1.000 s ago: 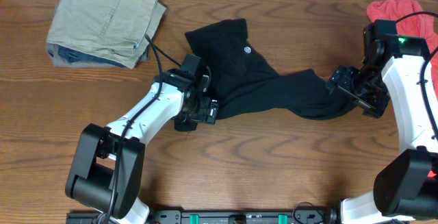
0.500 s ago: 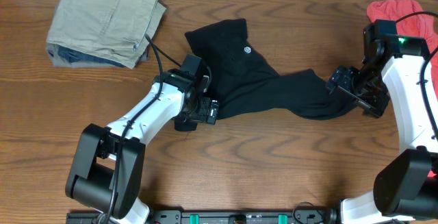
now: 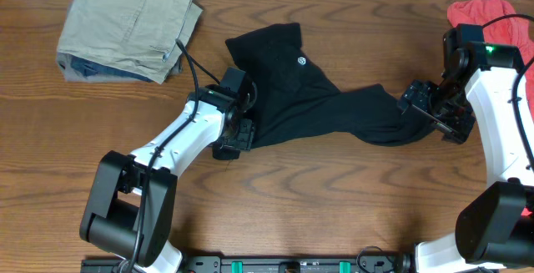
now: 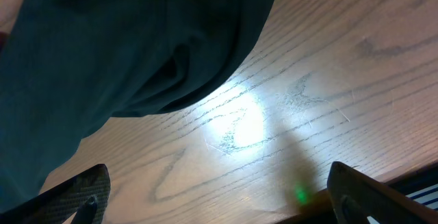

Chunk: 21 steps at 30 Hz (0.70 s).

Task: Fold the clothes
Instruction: 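Reach the left gripper to the polo's left edge and grasp it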

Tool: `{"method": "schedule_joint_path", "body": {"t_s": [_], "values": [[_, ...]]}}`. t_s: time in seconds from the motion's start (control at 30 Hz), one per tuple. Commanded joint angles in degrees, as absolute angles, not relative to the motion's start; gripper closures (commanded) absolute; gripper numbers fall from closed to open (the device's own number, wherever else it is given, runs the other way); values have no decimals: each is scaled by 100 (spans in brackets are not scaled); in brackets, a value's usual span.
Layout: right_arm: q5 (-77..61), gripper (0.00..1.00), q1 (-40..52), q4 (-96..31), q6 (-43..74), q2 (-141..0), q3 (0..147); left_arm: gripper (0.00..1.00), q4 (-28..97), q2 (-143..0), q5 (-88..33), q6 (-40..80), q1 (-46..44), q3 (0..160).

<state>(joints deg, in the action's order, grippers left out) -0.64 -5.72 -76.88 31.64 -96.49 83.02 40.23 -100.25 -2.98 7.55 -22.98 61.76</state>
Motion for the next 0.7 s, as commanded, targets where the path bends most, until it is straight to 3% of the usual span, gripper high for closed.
{"method": "schedule_joint_path", "body": {"t_s": [0.0, 0.2, 0.57, 0.63, 0.67], "values": [[-67, 1, -600, -7693, 3253, -9671, 8302, 33, 4049, -10053, -259, 762, -2307, 6173], [-69, 1, -589, -7693, 3253, -9671, 8302, 33, 4021, -10053, -342, 760, -2309, 6173], [-67, 1, -598, -7693, 3253, -9671, 8302, 72, 3981, -10068, -338, 760, -2307, 6173], [-69, 1, -589, -7693, 3253, -9671, 8302, 81, 3979, -10062, -338, 764, -2307, 6173], [-67, 1, -580, -7693, 3253, -9671, 8302, 91, 3979, -10055, -340, 784, -2307, 6178]]}}
